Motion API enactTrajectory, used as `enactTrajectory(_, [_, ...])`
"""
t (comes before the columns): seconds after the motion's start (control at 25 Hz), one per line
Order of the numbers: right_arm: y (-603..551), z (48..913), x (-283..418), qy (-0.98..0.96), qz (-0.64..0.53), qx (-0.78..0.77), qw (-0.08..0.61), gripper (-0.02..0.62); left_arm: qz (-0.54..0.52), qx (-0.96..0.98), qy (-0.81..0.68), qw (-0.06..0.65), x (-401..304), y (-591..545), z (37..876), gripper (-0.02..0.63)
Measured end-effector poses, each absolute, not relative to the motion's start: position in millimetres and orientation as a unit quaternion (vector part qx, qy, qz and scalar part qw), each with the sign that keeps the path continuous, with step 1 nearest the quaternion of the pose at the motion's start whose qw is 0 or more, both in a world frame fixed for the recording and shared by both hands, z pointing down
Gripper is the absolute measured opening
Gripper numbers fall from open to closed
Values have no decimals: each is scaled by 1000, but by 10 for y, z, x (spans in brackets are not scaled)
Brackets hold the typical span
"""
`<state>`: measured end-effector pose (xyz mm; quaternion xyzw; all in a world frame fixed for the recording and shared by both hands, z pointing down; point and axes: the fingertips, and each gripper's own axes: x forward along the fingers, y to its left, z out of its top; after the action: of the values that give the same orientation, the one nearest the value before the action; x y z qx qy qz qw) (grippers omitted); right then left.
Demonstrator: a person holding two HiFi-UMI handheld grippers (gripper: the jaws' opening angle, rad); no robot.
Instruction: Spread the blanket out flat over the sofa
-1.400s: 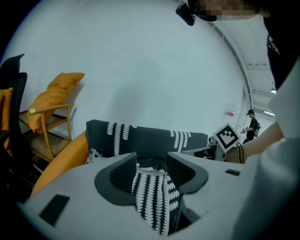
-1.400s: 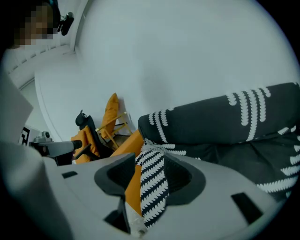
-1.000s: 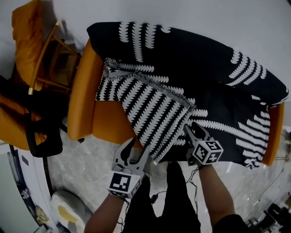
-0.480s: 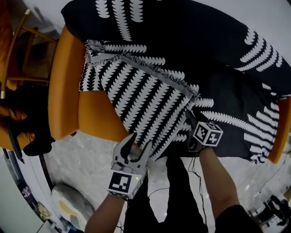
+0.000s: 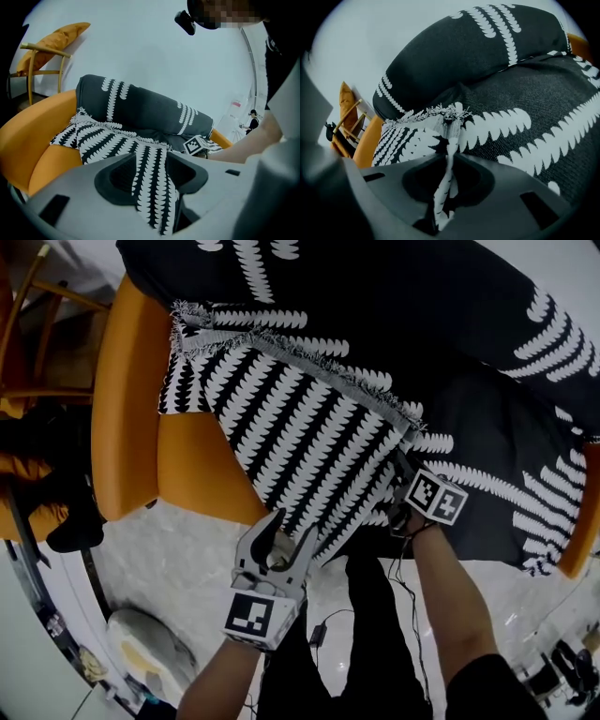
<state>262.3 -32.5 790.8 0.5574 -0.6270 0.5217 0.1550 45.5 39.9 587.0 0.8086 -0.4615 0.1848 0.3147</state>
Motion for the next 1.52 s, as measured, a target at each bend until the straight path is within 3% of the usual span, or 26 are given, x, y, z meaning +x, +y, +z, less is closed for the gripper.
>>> enactTrajectory(0.08, [-372, 7892, 2579, -649, 494, 557, 159, 21, 181, 813, -461, 305, 434, 400, 5928, 189])
enactTrajectory(0.36, [-275, 7175, 2206, -727, 424, 501, 202, 17, 173, 811, -455, 324, 431, 384, 5655, 189])
enactTrajectory(0.64, [-304, 6258, 1544, -817, 328, 425, 210, 15, 137, 822, -457, 311, 386, 190, 5183, 189])
enactTrajectory(0.88, [17, 5637, 1041, -861, 294, 357, 212, 15, 102, 814, -454, 348, 336, 225, 4842, 189])
enactTrajectory(1.52, [665, 5087, -141, -933, 171, 195, 249, 15, 87, 774, -505, 372, -214, 198, 4811, 235])
